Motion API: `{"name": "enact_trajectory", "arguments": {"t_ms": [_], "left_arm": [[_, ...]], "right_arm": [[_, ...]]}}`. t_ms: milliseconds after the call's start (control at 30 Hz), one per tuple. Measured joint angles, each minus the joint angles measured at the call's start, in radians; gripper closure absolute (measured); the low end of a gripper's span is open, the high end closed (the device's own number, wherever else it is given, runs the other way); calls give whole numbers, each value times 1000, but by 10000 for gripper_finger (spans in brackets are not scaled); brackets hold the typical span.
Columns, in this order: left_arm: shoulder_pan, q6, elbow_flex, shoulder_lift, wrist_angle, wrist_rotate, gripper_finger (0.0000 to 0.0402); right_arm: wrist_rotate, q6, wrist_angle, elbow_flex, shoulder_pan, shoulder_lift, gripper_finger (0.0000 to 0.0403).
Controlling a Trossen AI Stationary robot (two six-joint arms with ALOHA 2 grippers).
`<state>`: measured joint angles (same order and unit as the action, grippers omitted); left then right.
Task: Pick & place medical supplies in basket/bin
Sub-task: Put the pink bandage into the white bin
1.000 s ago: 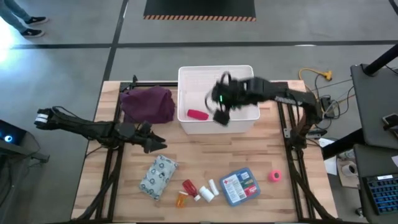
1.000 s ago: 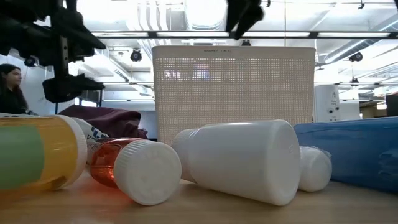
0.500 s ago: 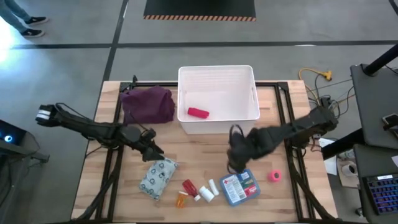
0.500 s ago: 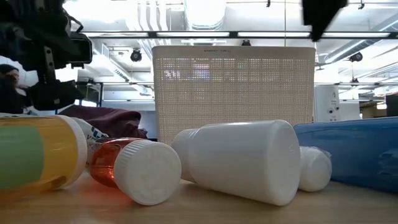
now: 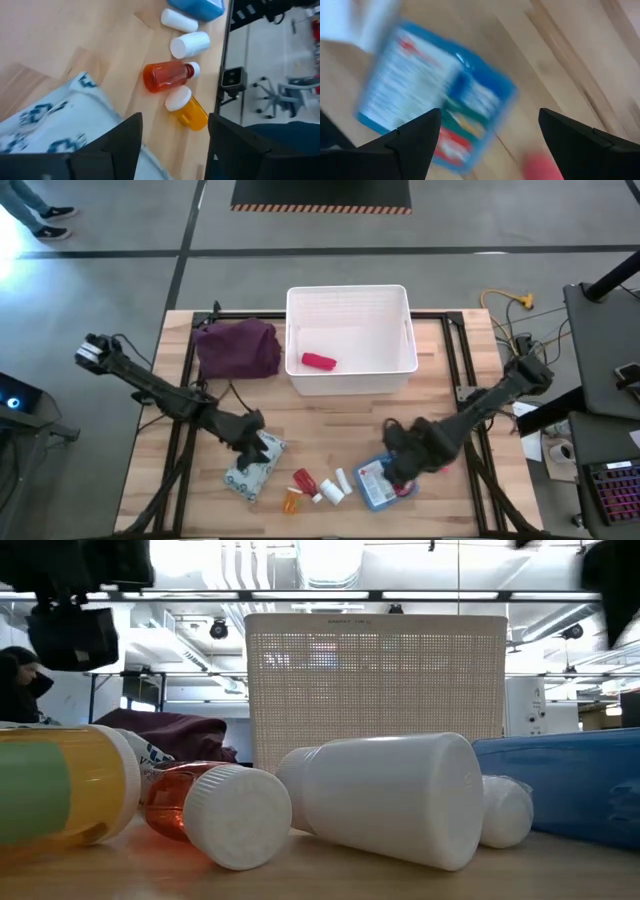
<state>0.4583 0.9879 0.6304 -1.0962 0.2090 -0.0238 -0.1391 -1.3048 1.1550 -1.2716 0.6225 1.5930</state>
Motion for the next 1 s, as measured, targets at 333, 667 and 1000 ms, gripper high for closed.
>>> {"name": "enact_trajectory", "arguments": {"t_ms": [333, 667, 1000], "left_arm": [[3, -11, 168, -263, 2, -39, 194], [1, -45, 248, -303, 2, -53, 194], [0, -12, 246, -290, 3, -52, 194]], "right_arm": [[253, -598, 42, 293, 248, -233, 76], [253, -918, 40, 451, 332, -363, 76], [241, -925, -154, 615, 332, -318, 76]]}}
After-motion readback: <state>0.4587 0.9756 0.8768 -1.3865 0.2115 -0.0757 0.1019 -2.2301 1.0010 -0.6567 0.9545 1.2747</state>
